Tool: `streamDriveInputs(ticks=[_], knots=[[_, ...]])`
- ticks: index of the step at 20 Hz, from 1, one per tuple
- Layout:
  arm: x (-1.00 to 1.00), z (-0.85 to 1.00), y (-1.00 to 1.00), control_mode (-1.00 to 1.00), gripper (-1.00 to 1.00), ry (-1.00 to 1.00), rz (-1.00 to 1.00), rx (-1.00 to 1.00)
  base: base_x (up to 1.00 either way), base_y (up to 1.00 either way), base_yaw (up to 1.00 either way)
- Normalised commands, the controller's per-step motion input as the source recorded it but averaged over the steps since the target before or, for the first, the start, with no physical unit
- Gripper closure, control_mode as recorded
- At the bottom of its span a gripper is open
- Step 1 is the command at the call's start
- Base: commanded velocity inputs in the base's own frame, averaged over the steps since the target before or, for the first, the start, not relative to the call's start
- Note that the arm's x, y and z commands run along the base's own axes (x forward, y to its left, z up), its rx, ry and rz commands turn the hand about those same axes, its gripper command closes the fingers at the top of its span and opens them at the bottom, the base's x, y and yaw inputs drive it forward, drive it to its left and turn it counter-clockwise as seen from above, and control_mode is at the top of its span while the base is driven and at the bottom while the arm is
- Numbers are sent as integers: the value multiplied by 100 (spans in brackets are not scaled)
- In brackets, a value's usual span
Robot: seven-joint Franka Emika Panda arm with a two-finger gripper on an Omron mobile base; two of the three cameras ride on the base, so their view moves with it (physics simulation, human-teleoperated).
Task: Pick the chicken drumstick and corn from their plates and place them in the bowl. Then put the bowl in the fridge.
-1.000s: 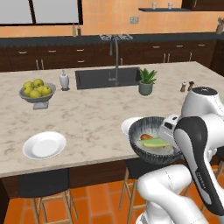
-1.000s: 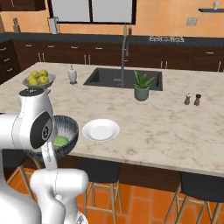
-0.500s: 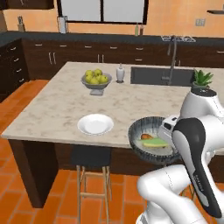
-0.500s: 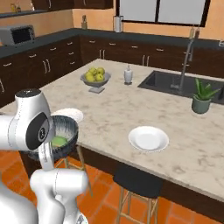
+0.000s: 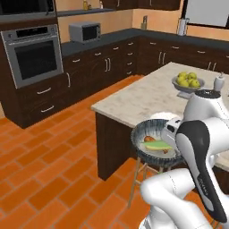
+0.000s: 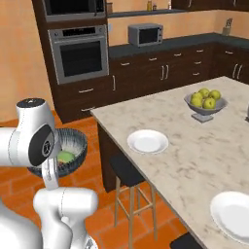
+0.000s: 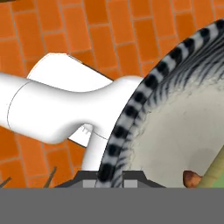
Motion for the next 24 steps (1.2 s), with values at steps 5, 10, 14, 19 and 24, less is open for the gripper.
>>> streamDriveInputs(ticks=[5, 10, 14, 19, 24], knots=[[0, 0, 0, 100, 100, 0, 0, 0, 79, 10, 34], [0, 0, 0, 100, 100, 0, 0, 0, 35, 67, -23], [0, 0, 0, 100, 100, 0, 0, 0, 0, 92, -54], [0, 0, 0, 100, 100, 0, 0, 0, 0, 41, -88], [0, 0, 0, 100, 100, 0, 0, 0, 0, 29, -96]])
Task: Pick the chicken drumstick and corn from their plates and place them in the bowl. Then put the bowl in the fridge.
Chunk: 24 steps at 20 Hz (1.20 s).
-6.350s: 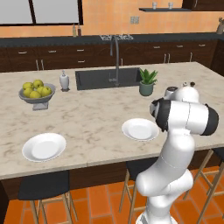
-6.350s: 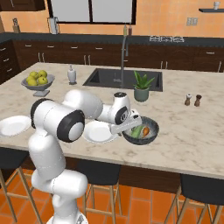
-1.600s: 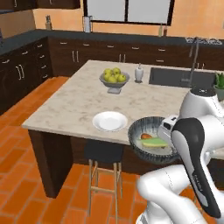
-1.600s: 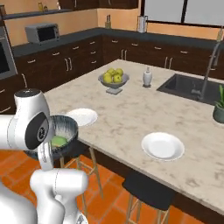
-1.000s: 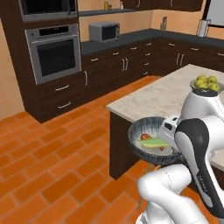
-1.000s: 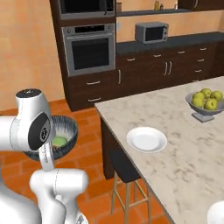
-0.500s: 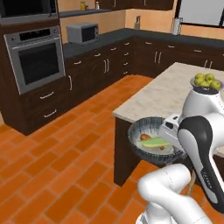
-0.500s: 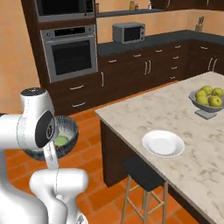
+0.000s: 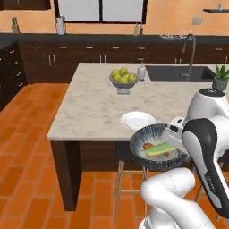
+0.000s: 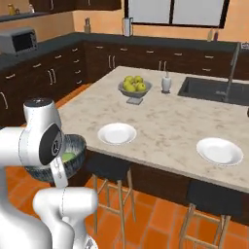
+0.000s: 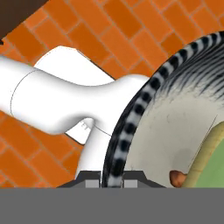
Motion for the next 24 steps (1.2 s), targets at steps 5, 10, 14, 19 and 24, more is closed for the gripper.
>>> streamDriveInputs(ticks=[5, 10, 14, 19, 24], knots=[[0, 0, 0, 100, 100, 0, 0, 0, 0, 28, -96], [0, 0, 0, 100, 100, 0, 0, 0, 17, 33, -88], [0, 0, 0, 100, 100, 0, 0, 0, 45, 32, -78], [0, 0, 0, 100, 100, 0, 0, 0, 58, 28, -75], [0, 0, 0, 100, 100, 0, 0, 0, 100, 2, -41]])
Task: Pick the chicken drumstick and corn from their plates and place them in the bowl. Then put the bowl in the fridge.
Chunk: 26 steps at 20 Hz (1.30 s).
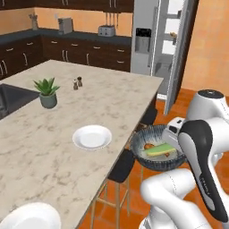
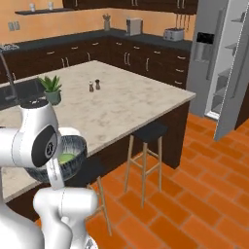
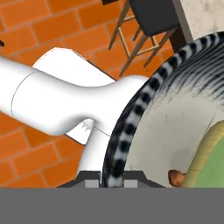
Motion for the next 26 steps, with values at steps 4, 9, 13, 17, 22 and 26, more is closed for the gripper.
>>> streamDriveInputs(ticks=[4, 9, 13, 17, 22, 26], knots=[[0, 0, 0, 100, 100, 0, 0, 0, 99, -44, -21], [0, 0, 0, 100, 100, 0, 0, 0, 95, -94, -17], [0, 0, 0, 100, 100, 0, 0, 0, 84, -98, -19], [0, 0, 0, 100, 100, 0, 0, 0, -70, -98, -14], [0, 0, 0, 100, 100, 0, 0, 0, 4, -100, -9], [0, 0, 0, 100, 100, 0, 0, 0, 90, -100, -7]])
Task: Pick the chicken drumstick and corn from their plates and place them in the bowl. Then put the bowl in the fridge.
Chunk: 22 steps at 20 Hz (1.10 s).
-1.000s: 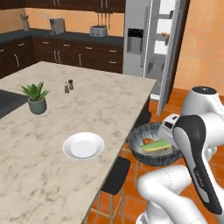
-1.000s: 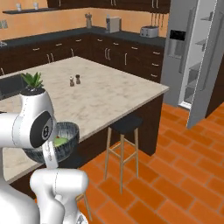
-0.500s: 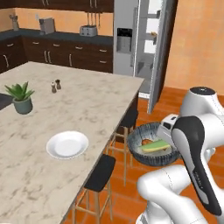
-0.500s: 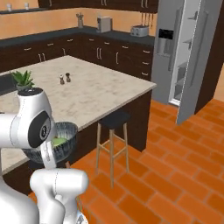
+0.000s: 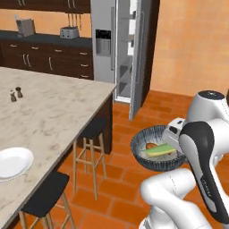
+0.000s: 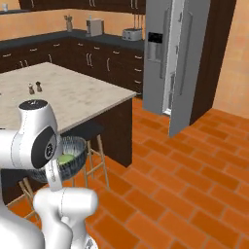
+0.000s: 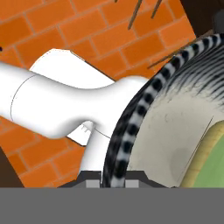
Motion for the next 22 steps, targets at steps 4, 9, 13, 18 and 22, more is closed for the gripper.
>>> streamDriveInputs(ticks=[4, 9, 13, 18, 22], knots=[[0, 0, 0, 100, 100, 0, 0, 0, 100, -94, -2], [0, 0, 0, 100, 100, 0, 0, 0, 100, -88, 0], [0, 0, 0, 100, 100, 0, 0, 0, 100, -80, 0], [0, 0, 0, 100, 100, 0, 0, 0, 100, -73, 13], [0, 0, 0, 100, 100, 0, 0, 0, 100, -64, 24]])
